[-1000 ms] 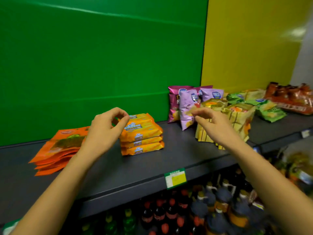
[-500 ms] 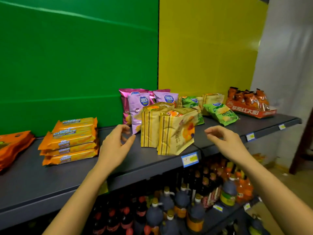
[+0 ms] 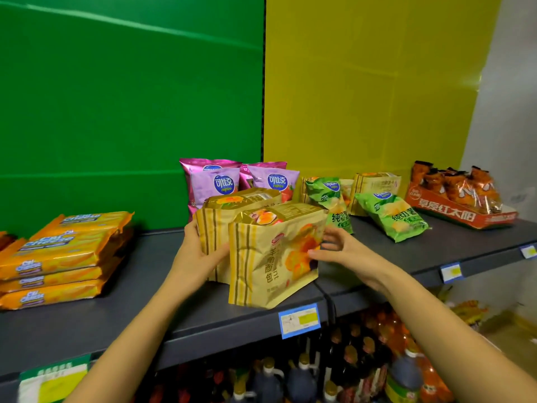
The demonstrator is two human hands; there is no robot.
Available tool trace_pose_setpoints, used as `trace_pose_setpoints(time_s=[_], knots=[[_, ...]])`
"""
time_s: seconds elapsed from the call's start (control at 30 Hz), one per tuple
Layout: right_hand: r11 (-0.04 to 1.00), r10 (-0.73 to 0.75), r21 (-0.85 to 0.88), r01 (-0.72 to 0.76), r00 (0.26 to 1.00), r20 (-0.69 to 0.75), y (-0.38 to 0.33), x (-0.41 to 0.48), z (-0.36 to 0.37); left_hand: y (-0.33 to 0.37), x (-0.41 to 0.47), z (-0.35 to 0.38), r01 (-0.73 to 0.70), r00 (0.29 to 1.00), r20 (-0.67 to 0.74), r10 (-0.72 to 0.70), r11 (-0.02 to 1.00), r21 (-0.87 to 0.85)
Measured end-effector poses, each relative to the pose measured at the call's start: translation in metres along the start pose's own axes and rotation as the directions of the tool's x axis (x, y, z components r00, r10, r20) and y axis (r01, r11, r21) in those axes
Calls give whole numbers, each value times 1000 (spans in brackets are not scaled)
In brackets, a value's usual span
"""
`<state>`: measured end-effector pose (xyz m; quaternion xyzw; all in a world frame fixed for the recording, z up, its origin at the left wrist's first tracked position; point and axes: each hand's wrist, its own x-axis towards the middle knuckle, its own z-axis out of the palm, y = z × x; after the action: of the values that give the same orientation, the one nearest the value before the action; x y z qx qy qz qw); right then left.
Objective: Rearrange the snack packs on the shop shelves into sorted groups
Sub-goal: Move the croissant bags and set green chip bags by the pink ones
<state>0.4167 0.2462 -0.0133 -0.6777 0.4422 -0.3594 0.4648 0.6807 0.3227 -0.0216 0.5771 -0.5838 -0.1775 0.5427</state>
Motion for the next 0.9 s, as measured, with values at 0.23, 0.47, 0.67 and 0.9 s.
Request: trace_pose_setpoints(time_s=[0.23,0.47,0.67,0.9], knots=[[990,-115,115,82,943,312,4,39,1,-13,17,8,43,985,-166,-41,999,7],[955,-210,270,125,927,311,9,55,4,-13,23,11,-12,960,-278,-31,989,-150],[872,-337,436,221,918,210,-3,49,-49,16,16,12,-95,947,-320,41,983,-156],[776,-380,508,373,920,-96,9,47,-180,59,25,65,-186,938,-329,106,957,-222]])
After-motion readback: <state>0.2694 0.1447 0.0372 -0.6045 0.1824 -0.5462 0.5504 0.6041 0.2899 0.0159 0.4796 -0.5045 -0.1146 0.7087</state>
